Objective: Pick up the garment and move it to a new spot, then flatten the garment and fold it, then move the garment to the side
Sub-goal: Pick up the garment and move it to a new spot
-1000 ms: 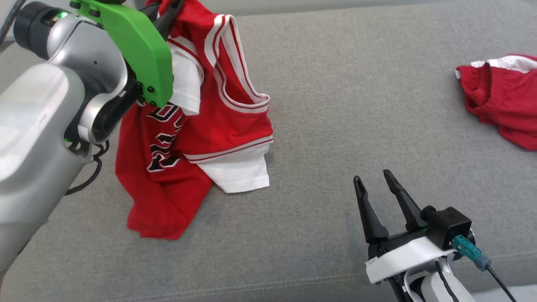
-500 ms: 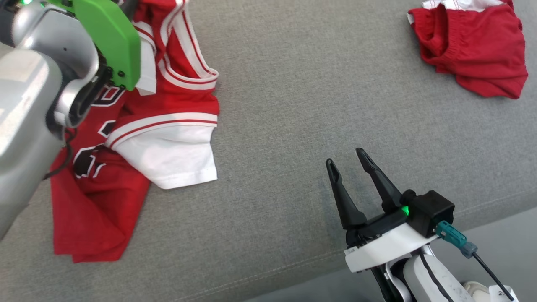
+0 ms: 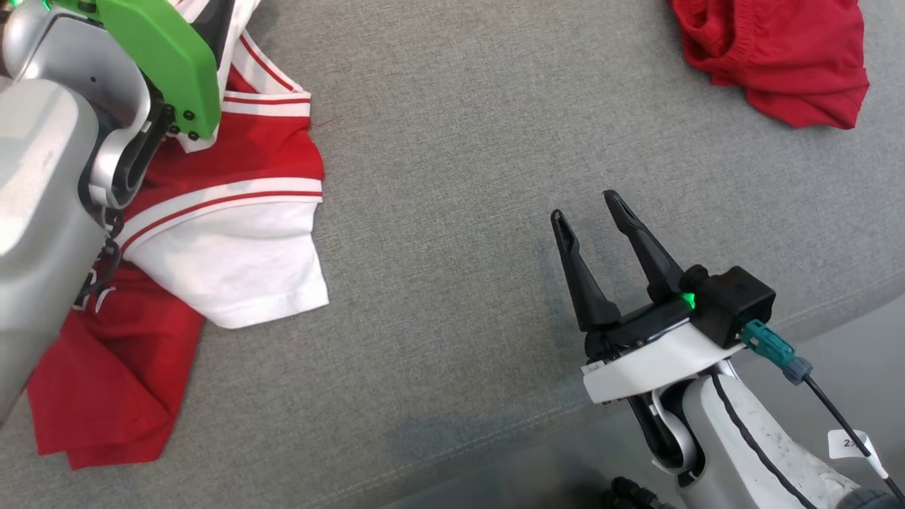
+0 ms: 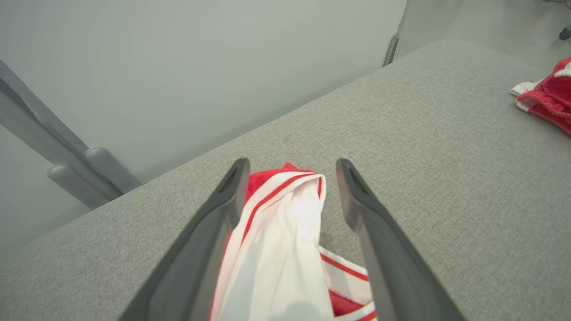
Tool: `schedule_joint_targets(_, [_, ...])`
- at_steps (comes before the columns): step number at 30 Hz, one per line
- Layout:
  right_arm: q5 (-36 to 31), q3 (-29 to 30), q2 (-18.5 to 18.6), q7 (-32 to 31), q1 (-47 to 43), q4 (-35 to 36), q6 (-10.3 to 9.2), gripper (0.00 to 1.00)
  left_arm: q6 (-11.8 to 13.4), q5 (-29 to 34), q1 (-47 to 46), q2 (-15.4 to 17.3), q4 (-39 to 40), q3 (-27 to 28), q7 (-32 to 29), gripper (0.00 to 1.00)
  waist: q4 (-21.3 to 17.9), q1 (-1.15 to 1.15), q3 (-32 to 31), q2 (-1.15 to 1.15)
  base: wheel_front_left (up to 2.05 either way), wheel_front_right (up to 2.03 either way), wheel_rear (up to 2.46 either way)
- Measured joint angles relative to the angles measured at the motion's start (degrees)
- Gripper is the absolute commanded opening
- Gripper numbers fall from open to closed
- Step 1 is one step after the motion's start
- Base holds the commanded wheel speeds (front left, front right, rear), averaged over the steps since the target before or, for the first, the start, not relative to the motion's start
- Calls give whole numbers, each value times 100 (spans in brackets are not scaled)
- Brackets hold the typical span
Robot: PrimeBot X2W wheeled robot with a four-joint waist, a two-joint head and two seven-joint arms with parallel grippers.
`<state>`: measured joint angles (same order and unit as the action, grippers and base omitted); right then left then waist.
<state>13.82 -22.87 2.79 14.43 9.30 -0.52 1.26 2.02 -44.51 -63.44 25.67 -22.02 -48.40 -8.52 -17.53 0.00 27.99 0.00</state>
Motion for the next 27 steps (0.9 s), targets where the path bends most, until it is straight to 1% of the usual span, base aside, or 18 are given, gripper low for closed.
schedule_joint_targets(6, [-81,91,47,0,101,-187,45,100,0,-167,250,-264,-153,57,232,100,280,0,-157,0,0,0,0])
schedule_joint_targets(10, [-88,121,104,1,127,-441,94,100,12,-220,455,-359,-153,163,452,100,542,0,-371,0,0,0,0])
schedule_joint_targets(15, [-86,-3,190,-29,164,-867,198,100,185,-369,879,-385,23,303,826,100,889,0,-679,0,0,0,0])
schedule_joint_targets(18, [-24,-62,178,-202,272,-1055,282,100,285,-475,1305,-438,177,393,1020,100,1110,0,-856,0,0,0,0])
schedule_joint_targets(22, [73,-82,194,-491,428,-1354,336,100,379,-812,2070,-672,398,524,1268,100,1426,0,-1072,0,0,0,0])
schedule_joint_targets(27, [292,12,244,-875,620,-1726,377,100,467,-808,2772,-814,613,524,1582,100,1842,0,-1287,0,0,0,0])
